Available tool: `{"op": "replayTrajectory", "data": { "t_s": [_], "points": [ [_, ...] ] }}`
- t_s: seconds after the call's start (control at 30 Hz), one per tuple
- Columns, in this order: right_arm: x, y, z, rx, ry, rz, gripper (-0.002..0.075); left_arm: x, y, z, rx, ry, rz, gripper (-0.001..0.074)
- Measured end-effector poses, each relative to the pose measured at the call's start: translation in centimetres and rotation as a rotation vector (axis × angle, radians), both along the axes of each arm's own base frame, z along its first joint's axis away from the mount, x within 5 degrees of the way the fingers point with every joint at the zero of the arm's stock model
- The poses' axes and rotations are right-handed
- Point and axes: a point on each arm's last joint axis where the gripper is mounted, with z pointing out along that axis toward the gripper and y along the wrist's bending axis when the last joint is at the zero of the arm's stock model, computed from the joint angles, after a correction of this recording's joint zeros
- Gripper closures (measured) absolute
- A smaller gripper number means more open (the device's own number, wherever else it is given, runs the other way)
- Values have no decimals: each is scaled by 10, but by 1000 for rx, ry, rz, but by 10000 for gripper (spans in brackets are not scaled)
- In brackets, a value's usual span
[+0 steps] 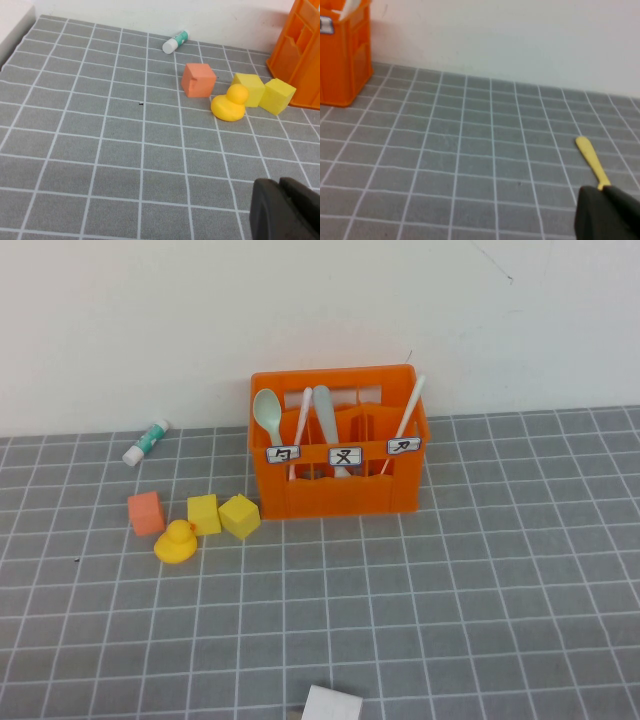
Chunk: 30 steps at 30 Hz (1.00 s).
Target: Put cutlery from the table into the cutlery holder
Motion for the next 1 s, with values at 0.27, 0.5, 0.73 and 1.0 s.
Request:
{"op": "replayTrajectory", "data": {
  "t_s": [0.27, 0.5, 0.73, 1.0],
  "points": [
    [-2, -3, -6, 44, 61, -45, 729, 0, 0, 0, 0, 0, 0, 736],
    [-2, -3, -6, 49, 66, -48, 729, 0, 0, 0, 0, 0, 0, 736],
    [-2, -3, -6, 49, 66, -48, 729, 0, 0, 0, 0, 0, 0, 736],
    [-2, -3, -6, 48, 68, -48, 729, 0, 0, 0, -3, 0, 1, 736]
  ]
}}
